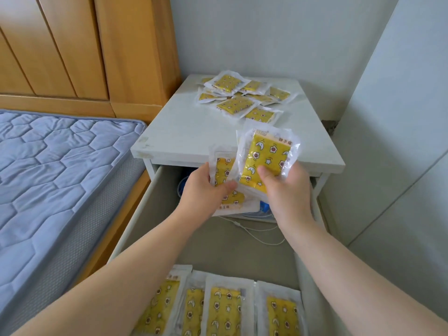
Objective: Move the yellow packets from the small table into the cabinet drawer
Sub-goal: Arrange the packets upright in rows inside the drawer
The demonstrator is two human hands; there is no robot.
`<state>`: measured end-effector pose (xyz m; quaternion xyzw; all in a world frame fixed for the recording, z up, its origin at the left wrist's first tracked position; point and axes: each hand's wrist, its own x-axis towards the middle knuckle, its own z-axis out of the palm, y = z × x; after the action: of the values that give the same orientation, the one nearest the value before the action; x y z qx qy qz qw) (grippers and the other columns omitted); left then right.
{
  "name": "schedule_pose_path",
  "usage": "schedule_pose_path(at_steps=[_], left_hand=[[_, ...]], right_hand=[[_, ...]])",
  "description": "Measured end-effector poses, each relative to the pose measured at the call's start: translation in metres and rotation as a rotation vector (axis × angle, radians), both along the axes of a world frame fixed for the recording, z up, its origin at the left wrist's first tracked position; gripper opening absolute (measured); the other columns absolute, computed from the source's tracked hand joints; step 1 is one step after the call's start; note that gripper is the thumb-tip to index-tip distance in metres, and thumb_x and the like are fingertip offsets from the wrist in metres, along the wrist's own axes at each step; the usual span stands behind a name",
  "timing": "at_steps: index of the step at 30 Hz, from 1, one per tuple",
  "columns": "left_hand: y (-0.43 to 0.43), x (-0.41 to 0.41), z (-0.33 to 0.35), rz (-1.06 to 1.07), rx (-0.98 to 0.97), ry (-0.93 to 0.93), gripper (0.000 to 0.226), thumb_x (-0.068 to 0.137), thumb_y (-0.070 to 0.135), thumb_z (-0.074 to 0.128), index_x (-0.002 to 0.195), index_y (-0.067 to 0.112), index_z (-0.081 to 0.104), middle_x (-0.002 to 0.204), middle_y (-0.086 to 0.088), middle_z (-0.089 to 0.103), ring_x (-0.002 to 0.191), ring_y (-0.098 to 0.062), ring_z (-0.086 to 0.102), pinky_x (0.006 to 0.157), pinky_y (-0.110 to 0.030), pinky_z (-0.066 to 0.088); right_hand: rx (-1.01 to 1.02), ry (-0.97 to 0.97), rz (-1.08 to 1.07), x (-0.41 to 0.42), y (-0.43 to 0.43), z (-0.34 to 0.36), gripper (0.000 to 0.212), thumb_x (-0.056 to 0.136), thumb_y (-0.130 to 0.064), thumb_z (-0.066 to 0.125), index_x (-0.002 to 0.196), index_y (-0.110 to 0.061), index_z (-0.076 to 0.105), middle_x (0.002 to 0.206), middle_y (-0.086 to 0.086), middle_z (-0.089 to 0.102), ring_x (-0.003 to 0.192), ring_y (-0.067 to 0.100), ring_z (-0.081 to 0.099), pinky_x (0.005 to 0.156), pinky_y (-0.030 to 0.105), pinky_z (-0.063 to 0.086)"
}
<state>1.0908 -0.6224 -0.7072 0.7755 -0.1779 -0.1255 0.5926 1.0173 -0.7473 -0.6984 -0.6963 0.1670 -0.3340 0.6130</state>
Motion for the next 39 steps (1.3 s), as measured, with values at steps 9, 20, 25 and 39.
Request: schedule_pose_path(at_steps=[9, 20, 25, 39], left_hand=[[0.033, -0.006, -0.023, -0.141, 0.237, 0.14, 0.02, 0.08, 0.015, 0.076, 0.097, 0.019, 0.067, 0.09, 0.005, 0.074, 0.083, -0.011, 0.071, 0.082, -0.035, 0.057], [0.043, 0.005, -0.023, -0.197, 0.073, 0.558, 0.03, 0.084, 0.01, 0.067, 0.114, 0.01, 0.063, 0.105, -0.007, 0.073, 0.091, -0.021, 0.071, 0.071, -0.035, 0.06], [0.045, 0.007, -0.026, -0.133, 0.063, 0.541, 0.027, 0.084, 0.011, 0.068, 0.11, 0.011, 0.063, 0.105, -0.008, 0.072, 0.091, -0.023, 0.071, 0.071, -0.036, 0.059], [0.038, 0.013, -0.045, -0.196, 0.342, 0.303, 0.027, 0.079, 0.014, 0.075, 0.103, 0.02, 0.065, 0.093, 0.005, 0.07, 0.079, -0.009, 0.069, 0.058, -0.022, 0.055]], right_hand=[[0.288, 0.143, 0.198, 0.004, 0.014, -0.031, 0.022, 0.087, -0.002, 0.062, 0.096, -0.022, 0.065, 0.096, -0.002, 0.072, 0.088, 0.013, 0.07, 0.074, 0.028, 0.056], [0.615, 0.269, 0.256, 0.004, 0.005, -0.039, 0.023, 0.088, 0.004, 0.056, 0.099, -0.014, 0.065, 0.095, 0.005, 0.071, 0.091, 0.026, 0.068, 0.073, 0.041, 0.056], [0.623, 0.346, 0.305, 0.004, 0.007, -0.043, 0.03, 0.086, 0.009, 0.054, 0.105, -0.013, 0.062, 0.098, 0.009, 0.069, 0.092, 0.028, 0.067, 0.078, 0.045, 0.055], [0.314, 0.59, 0.275, 0.011, -0.006, -0.052, 0.023, 0.087, -0.008, 0.065, 0.109, -0.012, 0.065, 0.103, 0.007, 0.071, 0.094, 0.023, 0.068, 0.086, 0.044, 0.054]])
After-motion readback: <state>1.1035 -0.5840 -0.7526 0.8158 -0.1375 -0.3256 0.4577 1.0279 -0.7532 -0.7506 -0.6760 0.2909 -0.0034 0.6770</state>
